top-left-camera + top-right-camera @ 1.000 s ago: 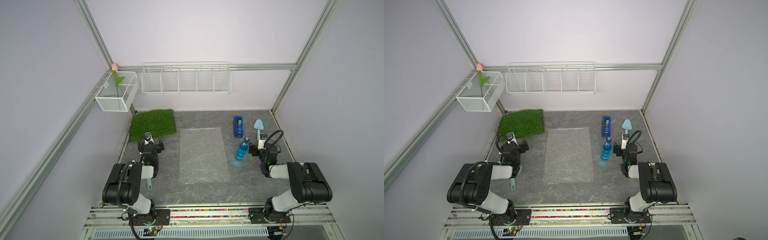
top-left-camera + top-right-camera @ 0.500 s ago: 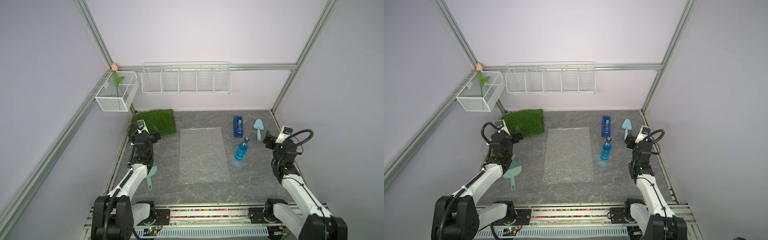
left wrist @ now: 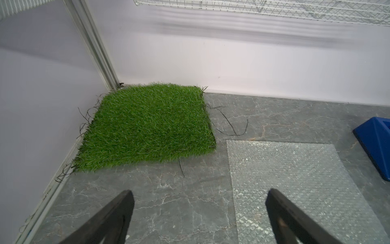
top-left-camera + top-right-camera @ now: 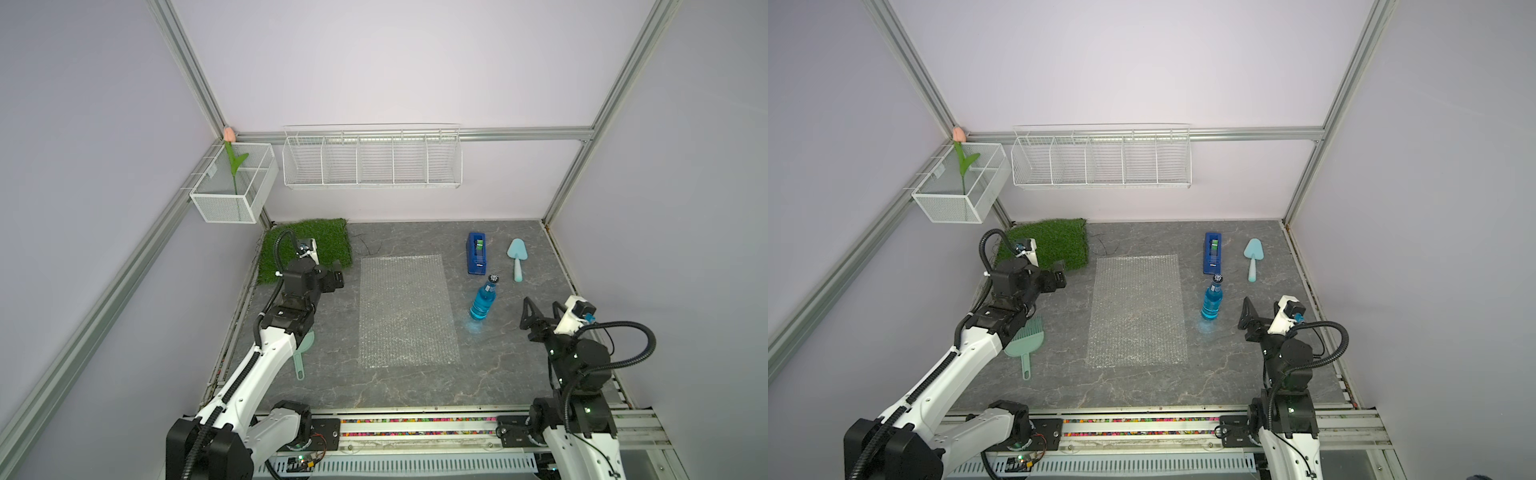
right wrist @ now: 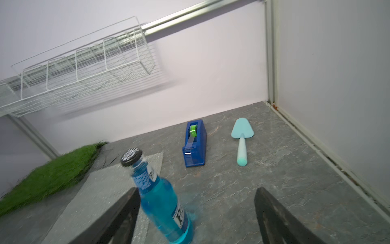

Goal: Wrap wine bottles in bubble wrap
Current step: Pick up the wine bottle from the center of the board.

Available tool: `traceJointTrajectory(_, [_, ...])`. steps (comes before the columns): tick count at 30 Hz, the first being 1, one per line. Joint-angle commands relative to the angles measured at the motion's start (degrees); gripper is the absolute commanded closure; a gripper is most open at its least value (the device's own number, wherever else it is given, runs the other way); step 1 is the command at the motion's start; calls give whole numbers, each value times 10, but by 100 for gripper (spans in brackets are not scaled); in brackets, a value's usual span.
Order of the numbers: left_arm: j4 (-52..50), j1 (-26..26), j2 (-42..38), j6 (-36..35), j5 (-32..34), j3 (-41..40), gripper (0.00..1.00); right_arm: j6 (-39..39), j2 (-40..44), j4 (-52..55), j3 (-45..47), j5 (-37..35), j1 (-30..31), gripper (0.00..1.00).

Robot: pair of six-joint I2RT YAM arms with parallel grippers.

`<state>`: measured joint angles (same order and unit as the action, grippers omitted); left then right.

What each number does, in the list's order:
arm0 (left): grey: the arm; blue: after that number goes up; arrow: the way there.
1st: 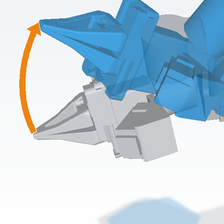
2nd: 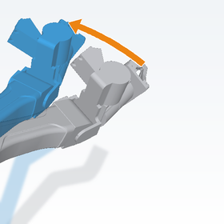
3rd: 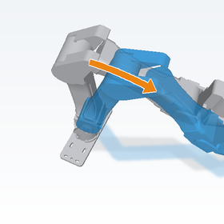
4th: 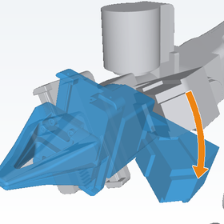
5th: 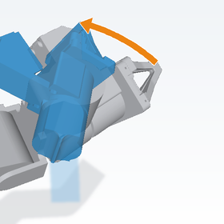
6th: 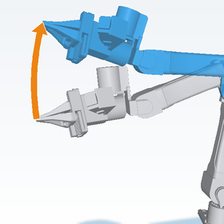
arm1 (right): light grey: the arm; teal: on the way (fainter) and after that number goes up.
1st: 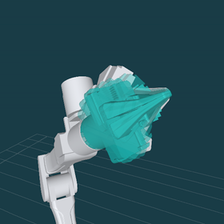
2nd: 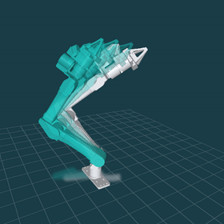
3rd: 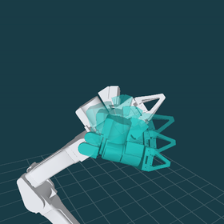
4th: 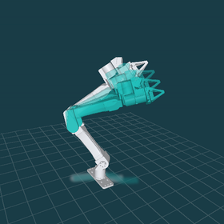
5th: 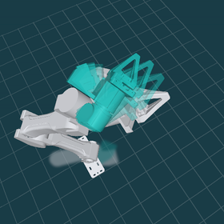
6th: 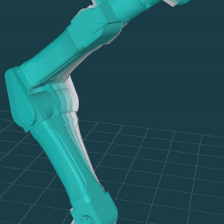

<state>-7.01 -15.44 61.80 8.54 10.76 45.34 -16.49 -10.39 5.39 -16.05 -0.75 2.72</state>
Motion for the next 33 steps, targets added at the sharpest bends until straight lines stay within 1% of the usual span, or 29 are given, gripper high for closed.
traceJointTrajectory(1, [-21,-4,-7,34,-15,-10,0,13,-30,22,4,18,46,12])
traceJointTrajectory(7, [-20,-5,-14,40,-14,-27,1,58,-107,-52,15,-41,150,12])
traceJointTrajectory(11, [-19,-6,-12,37,-14,-33,0,79,-135,-96,32,-70,190,12])
traceJointTrajectory(15, [-7,-5,1,38,-16,-38,0,84,-185,-183,55,-112,195,12])
traceJointTrajectory(22, [17,-5,28,41,-17,-47,0,93,-342,-394,73,-98,196,12])
traceJointTrajectory(28, [28,-5,41,40,-19,-50,0,90,-477,-531,68,-95,198,12])
traceJointTrajectory(33, [30,-5,54,42,-19,-48,0,91,-593,-634,58,-111,205,4])
